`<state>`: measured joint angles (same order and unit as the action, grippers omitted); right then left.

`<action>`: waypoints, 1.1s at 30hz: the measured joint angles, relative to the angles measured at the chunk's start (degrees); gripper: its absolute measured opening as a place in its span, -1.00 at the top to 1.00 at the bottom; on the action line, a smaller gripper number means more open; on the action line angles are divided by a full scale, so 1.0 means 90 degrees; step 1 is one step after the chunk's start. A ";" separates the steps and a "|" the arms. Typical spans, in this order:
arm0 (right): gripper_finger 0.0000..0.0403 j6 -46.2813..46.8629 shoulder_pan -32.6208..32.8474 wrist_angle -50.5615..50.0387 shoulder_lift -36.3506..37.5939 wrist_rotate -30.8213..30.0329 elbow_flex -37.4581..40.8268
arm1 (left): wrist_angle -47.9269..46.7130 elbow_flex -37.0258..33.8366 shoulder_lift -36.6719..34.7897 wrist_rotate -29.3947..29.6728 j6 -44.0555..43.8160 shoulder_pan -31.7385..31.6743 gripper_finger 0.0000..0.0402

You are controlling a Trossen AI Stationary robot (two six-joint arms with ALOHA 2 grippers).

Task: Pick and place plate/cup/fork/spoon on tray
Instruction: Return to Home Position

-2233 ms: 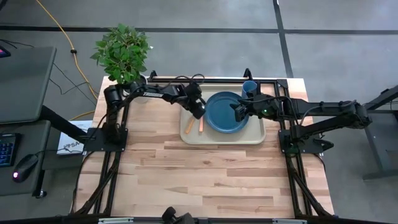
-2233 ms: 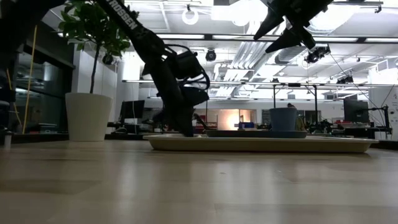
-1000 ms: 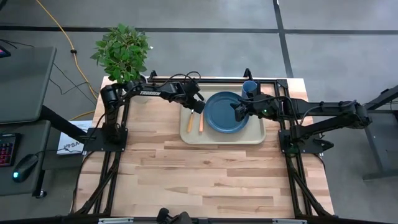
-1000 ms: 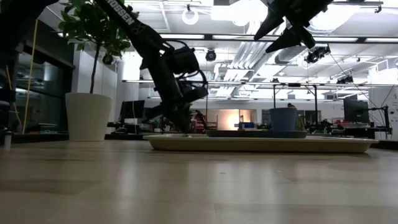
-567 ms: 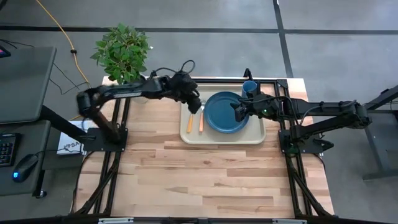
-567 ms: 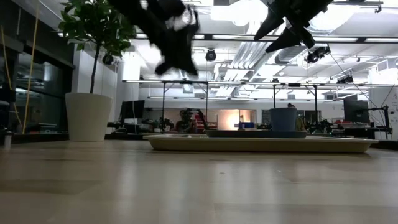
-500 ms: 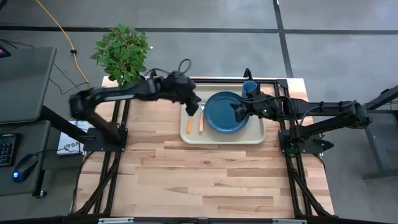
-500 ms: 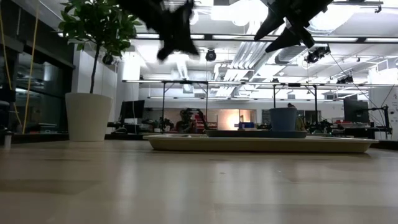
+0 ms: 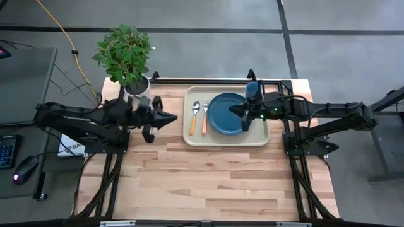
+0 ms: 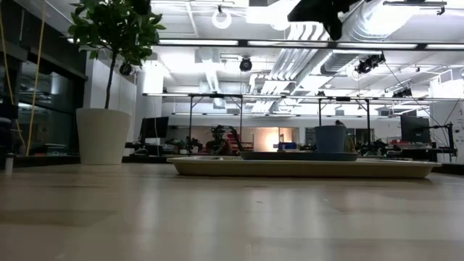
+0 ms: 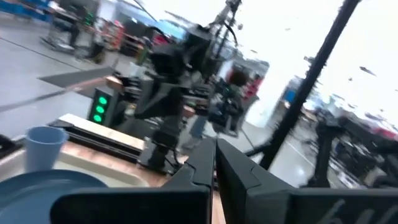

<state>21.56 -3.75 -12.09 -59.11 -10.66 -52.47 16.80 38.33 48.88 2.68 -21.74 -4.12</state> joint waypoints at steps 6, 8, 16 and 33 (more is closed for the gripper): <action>0.94 -0.0395 -0.0002 0.0517 0.0009 0.0654 0.0000 | 0.0025 -0.0136 -0.0345 0.0382 0.0083 0.0203 1.00; 0.98 -0.0548 -0.0002 0.0608 0.0009 0.0811 0.0000 | 0.0041 -0.0136 -0.0343 0.0384 0.0094 0.0215 1.00; 0.99 -0.1323 0.0040 0.0664 0.0009 0.1379 0.0000 | 0.0043 -0.0136 -0.0326 0.0297 0.0100 0.0214 1.00; 1.00 -0.0426 0.0093 0.0664 0.0275 0.1741 0.0000 | -0.0451 -0.0136 -0.0799 -0.0080 0.0153 0.0144 1.00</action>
<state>17.73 -2.92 -6.11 -56.63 5.02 -52.47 12.74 37.10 41.69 1.96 -20.36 -2.83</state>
